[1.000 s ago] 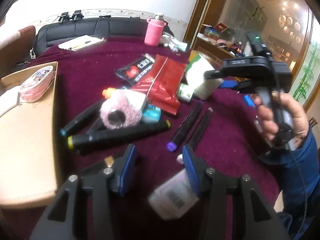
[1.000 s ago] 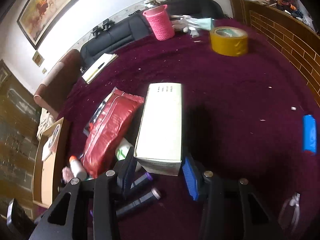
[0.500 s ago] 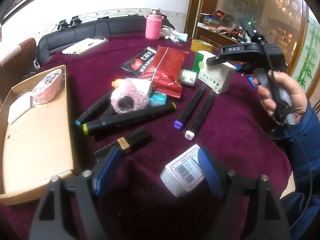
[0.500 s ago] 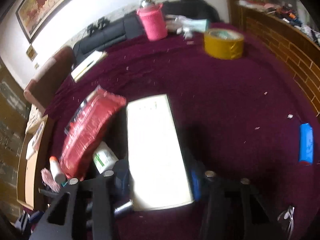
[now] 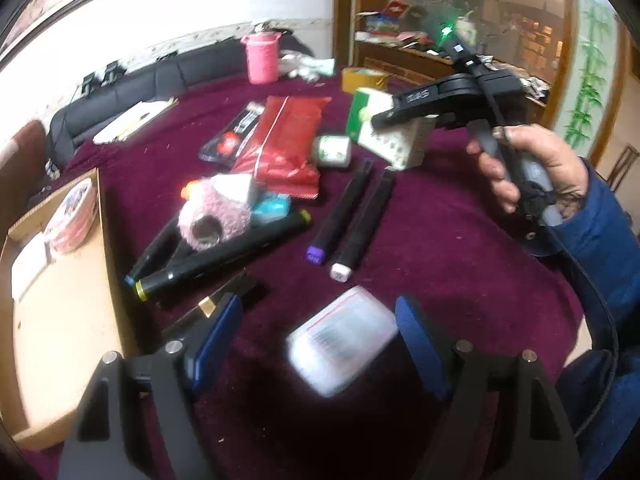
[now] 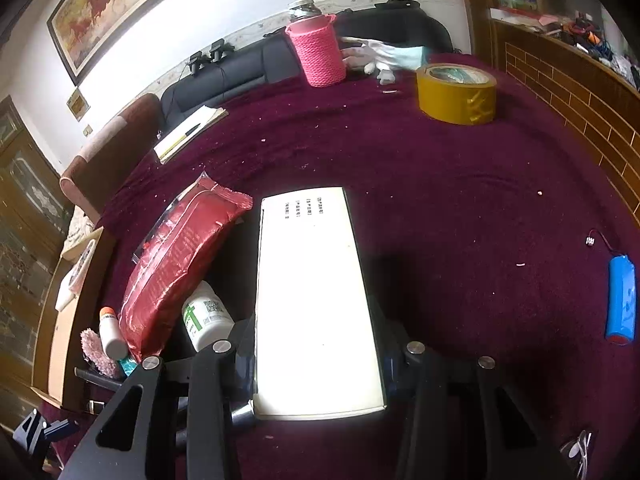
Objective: Organize objects
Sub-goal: 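Grasp the small white-and-pink medicine box with the left tool while the right tool grasps the green-and-white box, then carry both boxes with both tools over the cardboard tray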
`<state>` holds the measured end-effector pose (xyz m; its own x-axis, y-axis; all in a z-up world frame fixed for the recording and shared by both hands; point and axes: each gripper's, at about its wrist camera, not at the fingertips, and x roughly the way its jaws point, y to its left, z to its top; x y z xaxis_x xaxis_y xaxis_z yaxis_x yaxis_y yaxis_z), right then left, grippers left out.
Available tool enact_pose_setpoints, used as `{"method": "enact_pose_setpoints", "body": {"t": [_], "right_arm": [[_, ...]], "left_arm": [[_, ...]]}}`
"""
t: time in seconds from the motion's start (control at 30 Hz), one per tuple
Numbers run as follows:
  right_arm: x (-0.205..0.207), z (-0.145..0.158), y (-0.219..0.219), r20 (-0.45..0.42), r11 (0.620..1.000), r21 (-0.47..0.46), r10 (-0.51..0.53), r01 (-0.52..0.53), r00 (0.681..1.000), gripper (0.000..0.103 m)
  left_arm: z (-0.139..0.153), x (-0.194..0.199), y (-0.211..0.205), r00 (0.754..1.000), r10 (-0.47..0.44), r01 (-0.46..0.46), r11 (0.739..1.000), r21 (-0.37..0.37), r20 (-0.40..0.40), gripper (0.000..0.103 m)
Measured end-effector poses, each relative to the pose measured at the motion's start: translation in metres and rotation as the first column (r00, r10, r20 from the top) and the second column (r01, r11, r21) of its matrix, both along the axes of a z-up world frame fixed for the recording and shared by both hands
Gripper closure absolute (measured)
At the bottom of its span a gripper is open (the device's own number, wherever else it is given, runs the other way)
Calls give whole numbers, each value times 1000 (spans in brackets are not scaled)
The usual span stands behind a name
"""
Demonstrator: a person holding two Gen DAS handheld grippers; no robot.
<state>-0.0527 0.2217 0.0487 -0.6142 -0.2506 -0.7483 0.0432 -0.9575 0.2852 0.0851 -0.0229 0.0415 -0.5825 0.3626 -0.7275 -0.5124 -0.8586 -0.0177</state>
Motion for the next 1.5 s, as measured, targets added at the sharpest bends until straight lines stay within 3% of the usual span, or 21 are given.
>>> {"method": "enact_pose_setpoints", "body": {"t": [0.1,0.47,0.53,0.57,0.6,0.63,0.87,1.07,1.5], "right_arm": [[1,0,-1,-3,1000,9,1,-1,1000,56],[1,-1,-1,-7,1000,6,4,-4,1000,56],[1,-1,-1,-7,1000,4,4,-4,1000,56],[1,-1,-1,-5,1000,3,4,-3,1000,56],[0,-2,-1,0,1000,2,4,-4,1000,56],[0,-4,-1,8,1000,-3,4,-4,1000,56],[3,0,2,-18,1000,-10,-15,15,1000,57],[9,12,10,-74,998,-55,-41,37,996,57],[40,35,-14,-145,987,-150,32,-54,989,57]], "left_arm": [[5,4,-3,1000,-30,30,1000,9,-4,25],[-19,-9,12,998,-59,60,989,-135,14,25],[-26,-9,17,998,-57,60,982,-179,21,38],[-29,-9,19,998,-53,56,979,-196,25,51],[-28,-7,18,998,-53,56,983,-175,23,67],[-28,-7,18,999,-42,46,984,-172,29,69],[-28,-6,16,999,33,-31,989,-145,11,69],[-18,-11,6,995,97,-97,993,-66,-2,69],[5,-10,-12,982,183,-182,983,16,-50,69]]}}
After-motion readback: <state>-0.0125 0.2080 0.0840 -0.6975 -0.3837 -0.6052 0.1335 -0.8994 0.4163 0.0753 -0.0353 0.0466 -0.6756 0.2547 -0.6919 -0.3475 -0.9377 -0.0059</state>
